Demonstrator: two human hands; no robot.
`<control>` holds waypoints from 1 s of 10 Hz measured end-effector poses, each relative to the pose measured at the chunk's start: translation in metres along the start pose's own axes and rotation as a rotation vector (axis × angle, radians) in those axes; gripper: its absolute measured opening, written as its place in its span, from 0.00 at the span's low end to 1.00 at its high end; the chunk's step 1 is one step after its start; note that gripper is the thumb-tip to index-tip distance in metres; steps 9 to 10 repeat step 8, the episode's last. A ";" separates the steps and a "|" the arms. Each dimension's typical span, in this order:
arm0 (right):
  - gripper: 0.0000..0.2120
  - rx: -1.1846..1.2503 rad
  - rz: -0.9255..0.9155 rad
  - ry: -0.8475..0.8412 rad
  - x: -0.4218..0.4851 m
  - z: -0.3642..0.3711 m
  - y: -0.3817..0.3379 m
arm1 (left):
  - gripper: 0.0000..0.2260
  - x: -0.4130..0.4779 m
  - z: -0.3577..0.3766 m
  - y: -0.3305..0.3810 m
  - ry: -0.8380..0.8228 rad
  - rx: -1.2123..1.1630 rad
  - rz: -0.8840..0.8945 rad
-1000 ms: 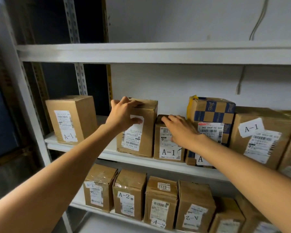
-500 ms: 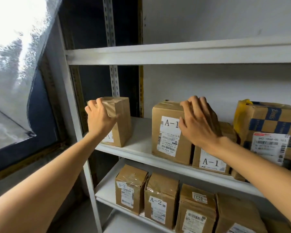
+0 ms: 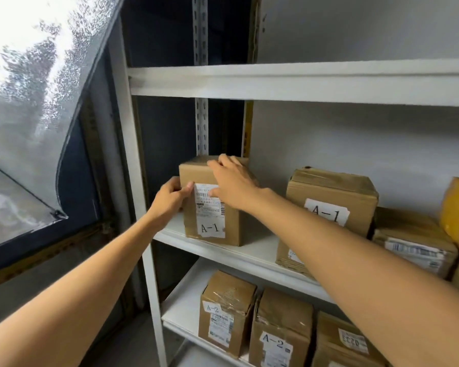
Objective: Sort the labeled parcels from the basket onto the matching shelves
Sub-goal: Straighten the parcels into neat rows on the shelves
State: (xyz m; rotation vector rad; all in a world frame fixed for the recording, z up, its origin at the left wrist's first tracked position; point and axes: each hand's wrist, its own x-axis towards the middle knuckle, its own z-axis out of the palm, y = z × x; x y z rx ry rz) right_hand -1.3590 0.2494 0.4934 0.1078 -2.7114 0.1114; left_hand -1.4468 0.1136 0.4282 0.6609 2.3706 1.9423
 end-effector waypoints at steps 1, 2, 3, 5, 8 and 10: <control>0.26 -0.098 0.007 0.079 -0.011 -0.005 0.011 | 0.14 -0.005 0.013 0.001 -0.060 -0.026 0.020; 0.25 -0.111 -0.004 0.074 -0.025 -0.019 0.026 | 0.16 -0.013 0.027 0.006 -0.106 -0.002 0.049; 0.24 -0.110 0.005 0.052 -0.036 -0.030 0.033 | 0.15 -0.021 0.038 0.009 -0.134 -0.014 0.062; 0.23 -0.111 0.029 0.052 -0.054 -0.039 0.038 | 0.14 -0.027 0.051 0.009 -0.160 0.057 0.074; 0.23 -0.057 0.027 0.132 -0.101 -0.052 0.047 | 0.20 -0.063 0.063 0.040 0.219 0.366 0.326; 0.23 -0.057 0.027 0.132 -0.101 -0.052 0.047 | 0.20 -0.063 0.063 0.040 0.219 0.366 0.326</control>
